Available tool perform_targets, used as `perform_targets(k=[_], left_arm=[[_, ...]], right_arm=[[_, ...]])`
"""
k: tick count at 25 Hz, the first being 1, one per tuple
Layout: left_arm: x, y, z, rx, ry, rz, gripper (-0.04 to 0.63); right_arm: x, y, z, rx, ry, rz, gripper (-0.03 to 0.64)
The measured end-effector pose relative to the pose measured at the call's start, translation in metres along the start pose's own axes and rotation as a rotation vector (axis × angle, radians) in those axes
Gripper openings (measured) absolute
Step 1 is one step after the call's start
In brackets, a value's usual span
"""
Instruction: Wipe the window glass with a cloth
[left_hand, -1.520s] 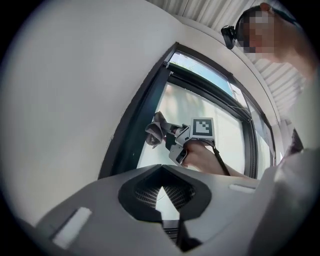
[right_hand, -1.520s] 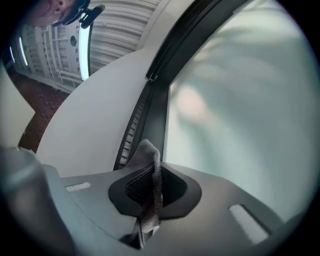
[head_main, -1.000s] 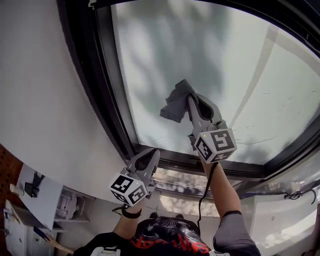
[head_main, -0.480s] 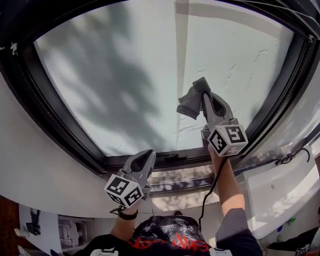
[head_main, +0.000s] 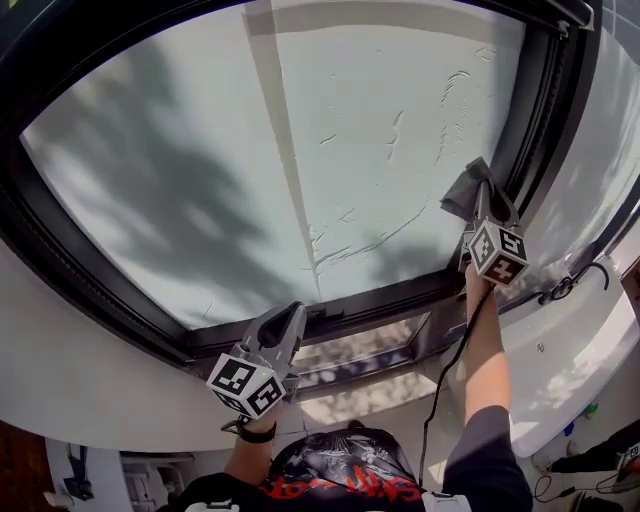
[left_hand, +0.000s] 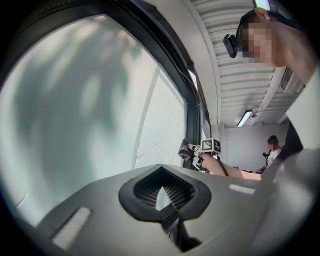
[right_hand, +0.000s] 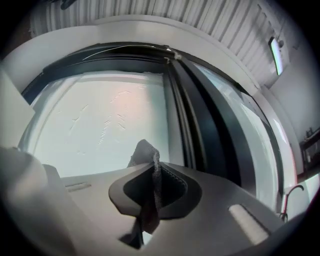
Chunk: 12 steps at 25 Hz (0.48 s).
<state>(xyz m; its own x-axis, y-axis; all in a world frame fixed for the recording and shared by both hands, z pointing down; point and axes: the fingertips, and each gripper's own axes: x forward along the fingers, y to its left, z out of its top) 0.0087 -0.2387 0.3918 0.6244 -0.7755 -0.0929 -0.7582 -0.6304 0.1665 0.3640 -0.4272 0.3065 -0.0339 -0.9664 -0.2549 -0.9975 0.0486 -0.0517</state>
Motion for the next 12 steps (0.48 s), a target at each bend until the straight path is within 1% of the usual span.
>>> perform_targets(k=[1, 3, 5, 10, 12], left_arm=[[0.002, -0.001, -0.001, -0.002, 0.003, -0.002, 0.002], [0.004, -0.003, -0.004, -0.004, 0.005, -0.003, 0.002], [0.002, -0.005, -0.007, -0.005, 0.001, 0.0, 0.002], [-0.025, 0.006, -0.007, -0.002, -0.009, 0.08, 0.002], [-0.045, 0.02, -0.002, 0.003, -0.022, 0.136, 0.002]], right_arm=[[-0.002, -0.006, -0.001, 0.008, -0.001, -0.005, 0.017], [-0.006, -0.001, -0.001, 0.03, -0.007, 0.019, 0.018], [-0.012, 0.023, 0.005, 0.06, -0.026, 0.087, 0.018], [-0.047, 0.138, 0.044, 0.107, -0.113, 0.331, 0.018], [-0.059, 0.194, 0.056, 0.138, -0.144, 0.447, 0.018]])
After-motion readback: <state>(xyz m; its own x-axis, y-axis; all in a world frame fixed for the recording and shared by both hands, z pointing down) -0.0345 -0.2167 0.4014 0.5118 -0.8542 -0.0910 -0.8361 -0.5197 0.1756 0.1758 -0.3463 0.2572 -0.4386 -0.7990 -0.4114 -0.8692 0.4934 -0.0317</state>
